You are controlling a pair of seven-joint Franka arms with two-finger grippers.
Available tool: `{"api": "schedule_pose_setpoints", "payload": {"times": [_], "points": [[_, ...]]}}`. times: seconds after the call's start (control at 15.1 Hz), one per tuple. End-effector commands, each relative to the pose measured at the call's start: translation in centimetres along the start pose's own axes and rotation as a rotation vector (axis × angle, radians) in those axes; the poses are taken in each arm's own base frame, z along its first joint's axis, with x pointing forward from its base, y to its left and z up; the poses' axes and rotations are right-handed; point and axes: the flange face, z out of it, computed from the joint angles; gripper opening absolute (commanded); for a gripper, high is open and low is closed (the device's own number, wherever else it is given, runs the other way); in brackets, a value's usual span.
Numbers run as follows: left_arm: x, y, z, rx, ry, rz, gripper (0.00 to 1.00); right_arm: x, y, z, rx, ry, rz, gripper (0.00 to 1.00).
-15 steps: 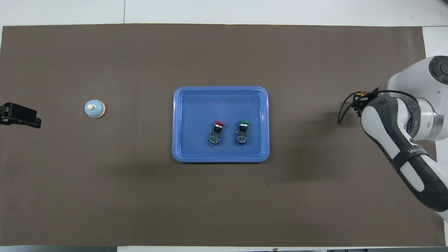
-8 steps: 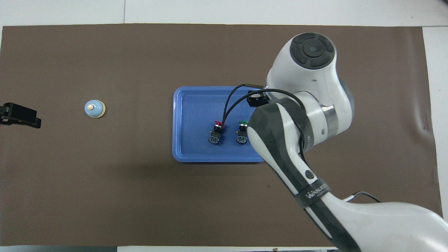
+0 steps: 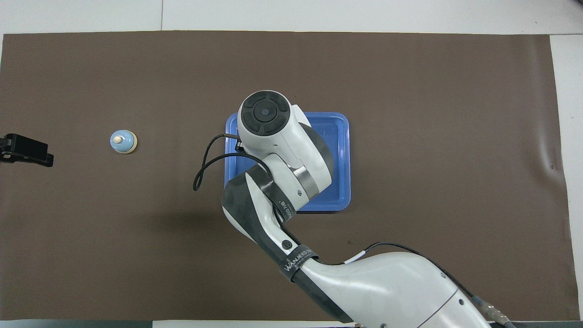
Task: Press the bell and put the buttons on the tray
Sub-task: 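Carry the yellow button into the tray beside the red one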
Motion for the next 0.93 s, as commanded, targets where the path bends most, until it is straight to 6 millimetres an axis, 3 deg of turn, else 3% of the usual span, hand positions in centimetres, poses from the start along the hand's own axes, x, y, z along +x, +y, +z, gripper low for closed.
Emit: {"api": "schedule_pose_setpoints", "payload": {"times": [0.0, 0.13, 0.46, 0.53, 0.6, 0.73, 0.86], "points": [[-0.3, -0.1, -0.5, -0.013, -0.002, -0.007, 1.00, -1.3, -2.7, 3.2, 0.024, 0.017, -0.010, 0.00], [-0.3, -0.1, -0.5, -0.013, -0.002, -0.007, 1.00, -1.1, -2.8, 5.4, 0.015, 0.015, -0.009, 0.00], [-0.3, 0.0, -0.6, -0.013, -0.001, -0.005, 1.00, -1.3, -2.9, 5.5, 0.015, 0.011, 0.014, 0.00], [-0.3, -0.1, -0.5, -0.013, -0.002, -0.007, 1.00, -1.3, -3.0, 5.3, 0.019, 0.013, 0.034, 0.36], [-0.3, -0.1, -0.5, -0.013, -0.002, -0.007, 1.00, -1.3, -3.0, 5.2, 0.019, 0.014, 0.047, 0.99], [-0.3, 0.0, -0.5, -0.013, -0.002, -0.005, 1.00, -1.4, -2.9, 3.8, 0.023, 0.005, 0.088, 1.00], [-0.3, -0.1, -0.6, -0.013, 0.000, -0.007, 1.00, -0.8, -1.5, 0.9, 0.005, -0.013, 0.117, 1.00]]}}
